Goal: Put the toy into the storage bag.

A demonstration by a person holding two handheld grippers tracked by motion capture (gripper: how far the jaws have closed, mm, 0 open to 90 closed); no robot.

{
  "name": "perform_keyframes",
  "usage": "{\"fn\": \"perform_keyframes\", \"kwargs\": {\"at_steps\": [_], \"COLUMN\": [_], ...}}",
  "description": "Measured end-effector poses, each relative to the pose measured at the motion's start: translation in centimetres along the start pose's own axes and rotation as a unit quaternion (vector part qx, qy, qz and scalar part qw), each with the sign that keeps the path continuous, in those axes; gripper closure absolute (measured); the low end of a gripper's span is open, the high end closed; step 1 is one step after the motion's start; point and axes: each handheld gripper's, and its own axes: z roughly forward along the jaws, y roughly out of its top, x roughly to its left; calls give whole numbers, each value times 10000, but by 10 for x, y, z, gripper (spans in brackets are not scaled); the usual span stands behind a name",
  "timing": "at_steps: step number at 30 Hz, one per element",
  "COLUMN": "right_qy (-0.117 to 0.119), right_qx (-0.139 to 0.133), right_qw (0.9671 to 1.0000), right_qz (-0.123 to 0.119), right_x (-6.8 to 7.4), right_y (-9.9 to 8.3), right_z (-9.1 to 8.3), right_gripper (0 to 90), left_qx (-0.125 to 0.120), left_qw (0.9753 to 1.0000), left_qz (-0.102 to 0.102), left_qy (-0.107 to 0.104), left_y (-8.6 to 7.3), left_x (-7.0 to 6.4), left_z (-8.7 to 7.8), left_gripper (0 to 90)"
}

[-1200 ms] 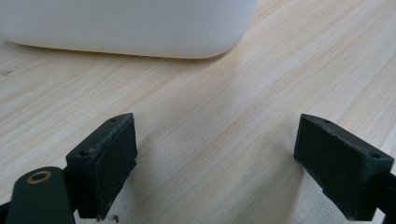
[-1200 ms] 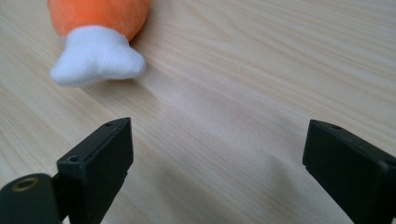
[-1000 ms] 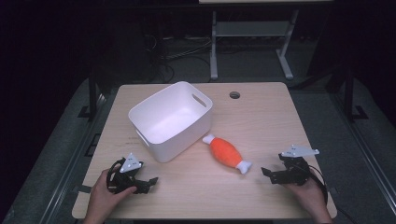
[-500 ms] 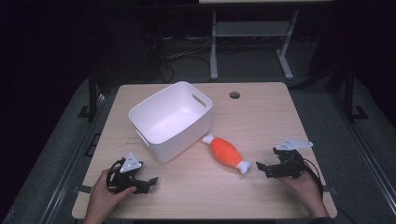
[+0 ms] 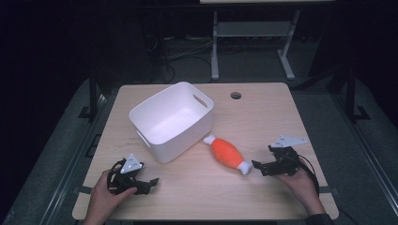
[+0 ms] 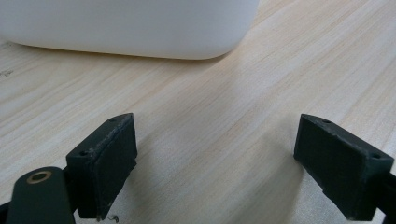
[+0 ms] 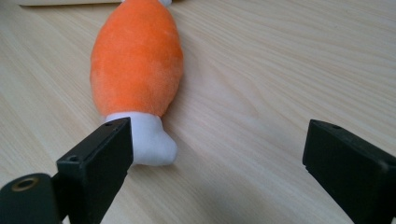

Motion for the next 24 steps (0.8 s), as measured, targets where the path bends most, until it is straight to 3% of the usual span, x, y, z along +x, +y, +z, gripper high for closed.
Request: {"fn": "perform_keyframes", "kwargs": {"at_steps": [24], "right_qy": [195], "right_qx": [-36], "right_qw": [9996], "right_qz": [-177], "right_x": [8], "right_y": [26], "right_z": [10], "right_gripper": [83], "left_qx": [-3], "left_qw": [10000], "left_qz": [-17], "left_qy": [-2], "left_y": [0], "left_x": [0], "left_z": [0], "left_gripper": [123]}}
